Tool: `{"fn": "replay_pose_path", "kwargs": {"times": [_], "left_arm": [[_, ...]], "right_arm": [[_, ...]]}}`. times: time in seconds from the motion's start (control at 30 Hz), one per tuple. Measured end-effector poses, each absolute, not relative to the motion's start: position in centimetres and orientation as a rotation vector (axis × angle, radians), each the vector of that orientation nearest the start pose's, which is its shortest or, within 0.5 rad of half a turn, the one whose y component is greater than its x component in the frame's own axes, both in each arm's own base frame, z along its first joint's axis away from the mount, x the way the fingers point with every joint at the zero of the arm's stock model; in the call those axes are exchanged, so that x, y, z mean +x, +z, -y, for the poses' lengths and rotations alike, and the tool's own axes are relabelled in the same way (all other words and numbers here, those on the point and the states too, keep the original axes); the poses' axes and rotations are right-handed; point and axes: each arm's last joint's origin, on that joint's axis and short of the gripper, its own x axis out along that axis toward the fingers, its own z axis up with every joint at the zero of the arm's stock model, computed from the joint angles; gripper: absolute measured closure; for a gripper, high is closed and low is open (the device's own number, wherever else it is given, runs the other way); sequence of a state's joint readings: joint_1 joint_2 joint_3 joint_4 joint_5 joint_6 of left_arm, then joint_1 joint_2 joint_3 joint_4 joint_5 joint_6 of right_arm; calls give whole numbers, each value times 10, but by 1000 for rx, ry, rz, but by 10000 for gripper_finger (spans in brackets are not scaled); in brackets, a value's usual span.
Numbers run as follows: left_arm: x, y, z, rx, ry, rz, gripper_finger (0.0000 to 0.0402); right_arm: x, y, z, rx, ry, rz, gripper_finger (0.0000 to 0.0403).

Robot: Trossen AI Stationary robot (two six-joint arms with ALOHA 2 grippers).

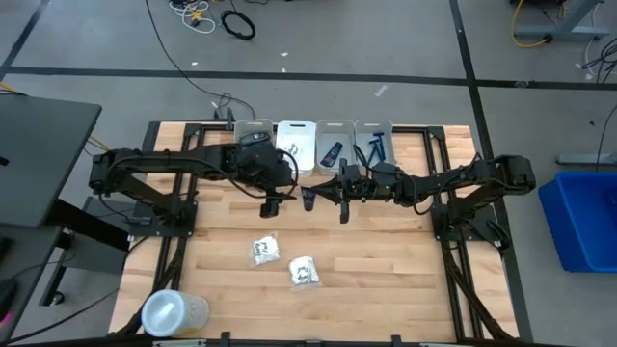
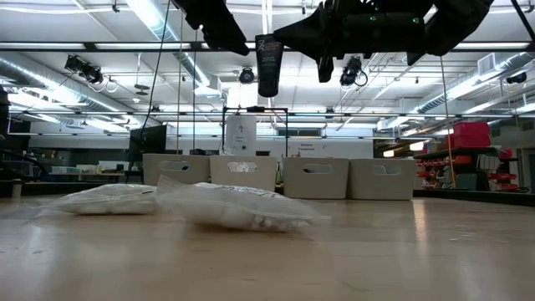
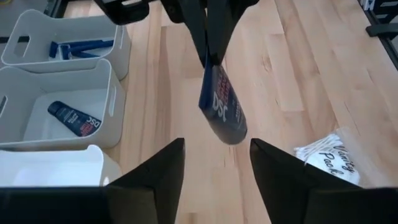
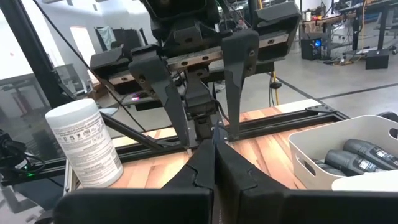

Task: Pick & Place Travel size toiletries
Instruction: Put the blue shave cream into the middle gray bin

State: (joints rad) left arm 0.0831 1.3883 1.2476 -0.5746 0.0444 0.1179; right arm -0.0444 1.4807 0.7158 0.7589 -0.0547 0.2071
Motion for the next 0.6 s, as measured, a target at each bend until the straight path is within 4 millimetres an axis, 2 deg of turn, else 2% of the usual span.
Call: {"fn": "replay_pose_path", "kwargs": {"times": [0.4,0.6], "left_arm": [[290,330,-26,41,13,-700,235],[278,346,-34,33,50,-628,265]], "right_arm": [[310,242,12,193,10,3,399],[306,251,15,191,5,44,399]]}}
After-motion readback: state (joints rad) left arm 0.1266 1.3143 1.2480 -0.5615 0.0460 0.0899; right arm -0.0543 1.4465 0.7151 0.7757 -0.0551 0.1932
